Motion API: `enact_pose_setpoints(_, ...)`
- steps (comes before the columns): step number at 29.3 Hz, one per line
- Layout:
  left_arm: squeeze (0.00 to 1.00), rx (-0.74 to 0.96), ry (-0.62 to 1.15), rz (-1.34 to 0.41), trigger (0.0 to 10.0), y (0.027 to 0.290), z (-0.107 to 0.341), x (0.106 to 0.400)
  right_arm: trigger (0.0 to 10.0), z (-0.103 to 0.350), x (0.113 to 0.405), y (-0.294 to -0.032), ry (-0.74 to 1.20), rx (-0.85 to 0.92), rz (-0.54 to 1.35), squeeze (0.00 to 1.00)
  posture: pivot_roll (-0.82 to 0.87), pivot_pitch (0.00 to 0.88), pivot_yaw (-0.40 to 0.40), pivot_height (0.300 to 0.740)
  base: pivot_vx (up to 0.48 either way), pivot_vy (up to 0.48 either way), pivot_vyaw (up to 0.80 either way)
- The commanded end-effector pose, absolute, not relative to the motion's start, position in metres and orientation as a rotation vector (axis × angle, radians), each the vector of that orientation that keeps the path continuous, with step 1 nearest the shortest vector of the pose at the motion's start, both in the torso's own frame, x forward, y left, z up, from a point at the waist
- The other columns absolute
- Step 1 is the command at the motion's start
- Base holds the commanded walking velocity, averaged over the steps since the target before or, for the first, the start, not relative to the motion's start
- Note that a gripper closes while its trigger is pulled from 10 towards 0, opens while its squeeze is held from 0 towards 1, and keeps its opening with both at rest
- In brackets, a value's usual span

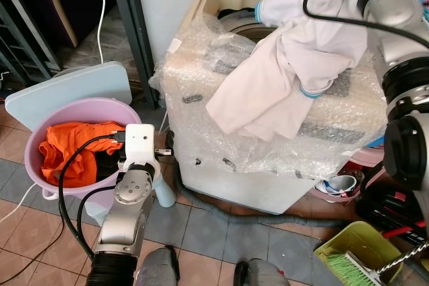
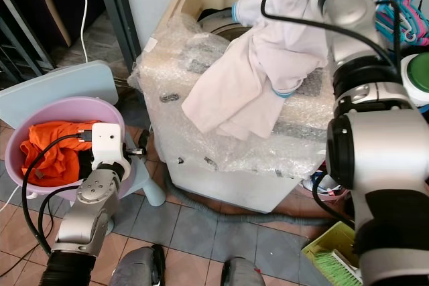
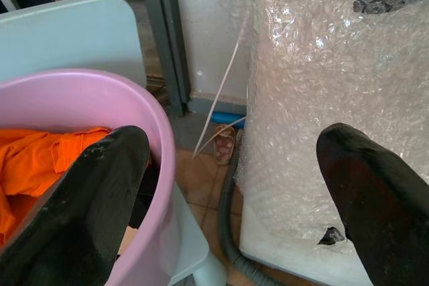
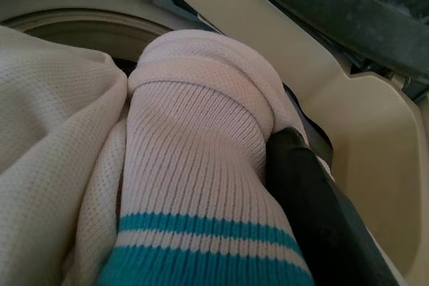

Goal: Clothes washing

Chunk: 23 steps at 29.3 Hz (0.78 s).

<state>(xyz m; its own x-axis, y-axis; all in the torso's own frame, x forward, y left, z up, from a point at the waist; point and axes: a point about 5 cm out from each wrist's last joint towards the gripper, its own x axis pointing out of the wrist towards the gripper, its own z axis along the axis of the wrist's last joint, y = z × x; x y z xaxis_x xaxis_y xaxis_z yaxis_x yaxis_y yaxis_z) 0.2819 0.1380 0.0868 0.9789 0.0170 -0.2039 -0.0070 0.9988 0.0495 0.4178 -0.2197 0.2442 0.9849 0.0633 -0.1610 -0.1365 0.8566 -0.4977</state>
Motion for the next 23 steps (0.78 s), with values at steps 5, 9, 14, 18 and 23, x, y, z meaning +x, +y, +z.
enact_pose_setpoints(5,0.00,0.061,0.224,-0.001,10.0,0.136,0.083,0.282,10.0,0.244,0.415,-0.209,0.084,-0.500,0.310,1.00,0.01,0.072,0.006,0.740,0.000,0.000,0.00)
enact_pose_setpoints(9,0.00,0.060,0.228,-0.010,10.0,0.134,0.083,0.283,10.0,0.263,0.414,-0.203,-0.011,-0.315,0.432,1.00,0.00,0.074,0.010,0.740,0.000,0.000,0.00)
enact_pose_setpoints(14,0.00,0.058,0.243,-0.014,10.0,0.134,0.080,0.282,10.0,0.228,0.402,-0.225,0.308,-0.491,0.534,1.00,0.00,0.079,0.007,0.740,0.000,0.000,0.00)
enact_pose_setpoints(18,0.00,0.055,0.248,-0.011,10.0,0.135,0.079,0.280,10.0,0.237,0.399,-0.238,0.244,-0.361,0.513,1.00,-0.01,0.082,0.003,0.740,0.000,0.000,0.00)
enact_pose_setpoints(23,0.00,0.055,0.255,-0.016,10.0,0.135,0.077,0.279,10.0,0.279,0.400,-0.278,-0.041,-0.029,0.119,1.00,-0.02,0.089,0.010,0.740,0.000,0.000,0.00)
